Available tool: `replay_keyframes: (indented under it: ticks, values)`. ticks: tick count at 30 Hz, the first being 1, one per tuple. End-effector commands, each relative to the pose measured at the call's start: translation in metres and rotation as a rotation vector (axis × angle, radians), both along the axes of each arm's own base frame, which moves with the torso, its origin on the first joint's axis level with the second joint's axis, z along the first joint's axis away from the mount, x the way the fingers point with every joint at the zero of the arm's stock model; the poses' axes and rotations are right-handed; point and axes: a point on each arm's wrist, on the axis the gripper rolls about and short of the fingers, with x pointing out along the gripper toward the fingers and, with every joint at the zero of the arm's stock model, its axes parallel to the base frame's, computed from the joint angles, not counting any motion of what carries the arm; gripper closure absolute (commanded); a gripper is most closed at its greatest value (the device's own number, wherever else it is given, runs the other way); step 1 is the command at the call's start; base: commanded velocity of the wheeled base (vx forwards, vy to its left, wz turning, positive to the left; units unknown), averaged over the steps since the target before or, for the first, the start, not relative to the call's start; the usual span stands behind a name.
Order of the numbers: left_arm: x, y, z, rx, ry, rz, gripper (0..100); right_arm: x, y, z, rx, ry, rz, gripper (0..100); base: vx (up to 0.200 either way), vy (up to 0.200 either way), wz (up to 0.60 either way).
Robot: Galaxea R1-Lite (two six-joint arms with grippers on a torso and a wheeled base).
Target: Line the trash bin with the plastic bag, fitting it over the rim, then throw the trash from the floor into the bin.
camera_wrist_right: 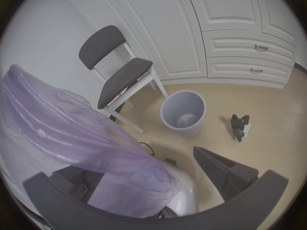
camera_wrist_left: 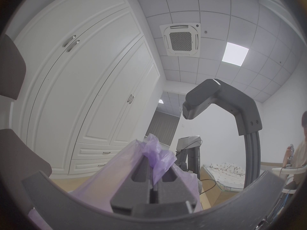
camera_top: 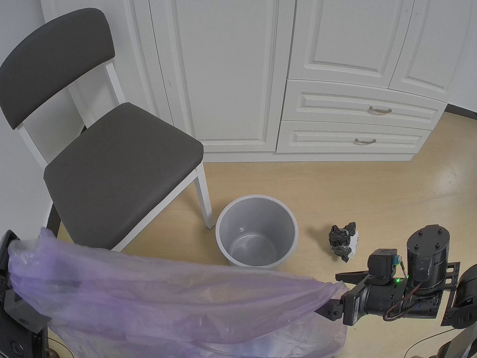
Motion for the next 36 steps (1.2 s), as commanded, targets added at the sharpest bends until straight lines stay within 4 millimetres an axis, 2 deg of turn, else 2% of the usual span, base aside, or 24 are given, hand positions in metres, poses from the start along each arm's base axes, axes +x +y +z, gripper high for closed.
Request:
replay_keyframes:
  ticks: [1,10,36]
  values:
    - [0.0001,-0.0002,0.0011,-0.018,0.008,-0.009,100,-0.0001,0.0002,-0.0026,0.005,0.020,0.017,0,0.000,0.000,0.00]
    - [-0.0002,-0.0001,0.0004,-0.026,0.012,-0.015,100,0.0015,0.0041,-0.0073,0.030,0.073,0.033,0,0.000,0.000,0.00]
    - [-0.0028,0.0026,0.0041,-0.076,0.012,-0.053,100,-0.0008,0.0027,-0.0085,0.050,0.085,0.063,0,0.000,0.000,0.00]
